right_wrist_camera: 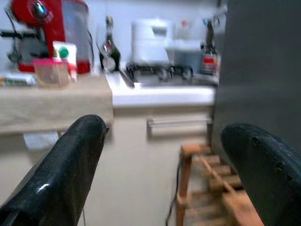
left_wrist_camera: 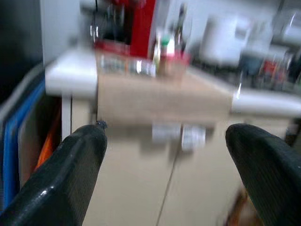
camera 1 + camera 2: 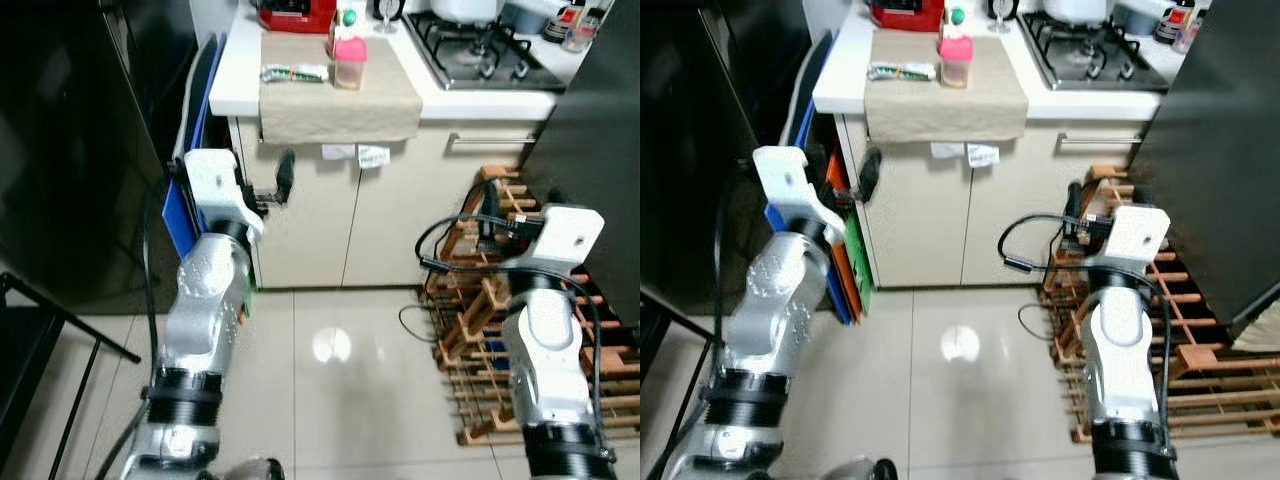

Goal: Restocking fridge

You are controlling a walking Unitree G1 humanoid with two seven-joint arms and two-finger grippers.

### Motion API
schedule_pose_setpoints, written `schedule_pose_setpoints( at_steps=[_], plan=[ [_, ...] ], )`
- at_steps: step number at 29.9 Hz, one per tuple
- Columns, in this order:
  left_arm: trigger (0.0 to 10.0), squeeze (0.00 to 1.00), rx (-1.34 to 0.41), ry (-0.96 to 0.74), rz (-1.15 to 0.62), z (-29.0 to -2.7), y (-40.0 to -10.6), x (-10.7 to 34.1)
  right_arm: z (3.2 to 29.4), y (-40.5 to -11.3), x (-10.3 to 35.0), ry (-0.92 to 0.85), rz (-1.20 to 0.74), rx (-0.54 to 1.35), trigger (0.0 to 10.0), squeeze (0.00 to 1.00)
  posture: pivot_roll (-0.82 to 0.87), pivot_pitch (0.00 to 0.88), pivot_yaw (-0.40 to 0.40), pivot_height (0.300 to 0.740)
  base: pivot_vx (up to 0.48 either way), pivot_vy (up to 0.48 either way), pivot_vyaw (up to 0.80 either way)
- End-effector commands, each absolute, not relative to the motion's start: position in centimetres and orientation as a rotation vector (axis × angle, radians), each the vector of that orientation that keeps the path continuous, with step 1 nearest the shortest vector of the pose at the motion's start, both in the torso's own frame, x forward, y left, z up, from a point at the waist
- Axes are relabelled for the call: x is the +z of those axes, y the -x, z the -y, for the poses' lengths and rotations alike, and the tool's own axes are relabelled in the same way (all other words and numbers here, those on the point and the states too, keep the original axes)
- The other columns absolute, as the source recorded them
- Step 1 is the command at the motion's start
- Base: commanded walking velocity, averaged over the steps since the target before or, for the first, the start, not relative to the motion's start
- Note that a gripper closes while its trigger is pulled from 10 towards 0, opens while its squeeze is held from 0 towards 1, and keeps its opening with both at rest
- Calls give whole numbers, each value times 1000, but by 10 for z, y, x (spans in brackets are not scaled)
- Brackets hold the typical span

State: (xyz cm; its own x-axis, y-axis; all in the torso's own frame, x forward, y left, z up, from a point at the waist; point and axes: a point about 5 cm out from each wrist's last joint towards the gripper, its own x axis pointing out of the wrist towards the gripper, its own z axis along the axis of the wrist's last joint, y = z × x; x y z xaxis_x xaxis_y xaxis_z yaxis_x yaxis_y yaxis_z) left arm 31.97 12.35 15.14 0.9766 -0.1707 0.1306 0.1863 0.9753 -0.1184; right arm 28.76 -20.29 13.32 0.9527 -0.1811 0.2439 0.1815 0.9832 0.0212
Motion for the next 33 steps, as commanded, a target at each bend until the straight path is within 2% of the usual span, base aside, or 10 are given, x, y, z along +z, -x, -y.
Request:
schedule_pose_setpoints(
  at_steps=[1, 4, 7, 18, 22, 33],
  plan=[
    [10000, 0, -201, 75, 199, -124, -318, 167, 201, -285, 144, -13, 285, -198, 10000, 502, -116, 15, 51, 732, 0, 0, 0],
    [10000, 0, -213, 65, 220, -124, -316, 171, 201, -283, 145, -20, 286, -204, 10000, 502, -116, 15, 51, 732, 0, 0, 0],
    [10000, 0, -247, 127, 153, -124, -317, 168, 196, -282, 142, -22, 249, -192, 10000, 510, -126, 11, 57, 732, 0, 0, 0],
    [10000, 0, -323, 146, -1, -113, -330, 138, 195, -294, 137, 16, 196, -181, 10000, 514, -114, 0, 34, 732, 0, 480, -800],
    [10000, 0, -348, 142, -11, -109, -331, 136, 199, -294, 133, 22, 183, -202, 10000, 514, -113, 0, 34, 732, 0, 0, -800],
    [10000, 0, -253, 141, 21, -127, -328, 133, 204, -288, 128, 25, 193, -216, 10000, 518, -121, 16, 34, 732, 0, 0, -800]
  ],
)
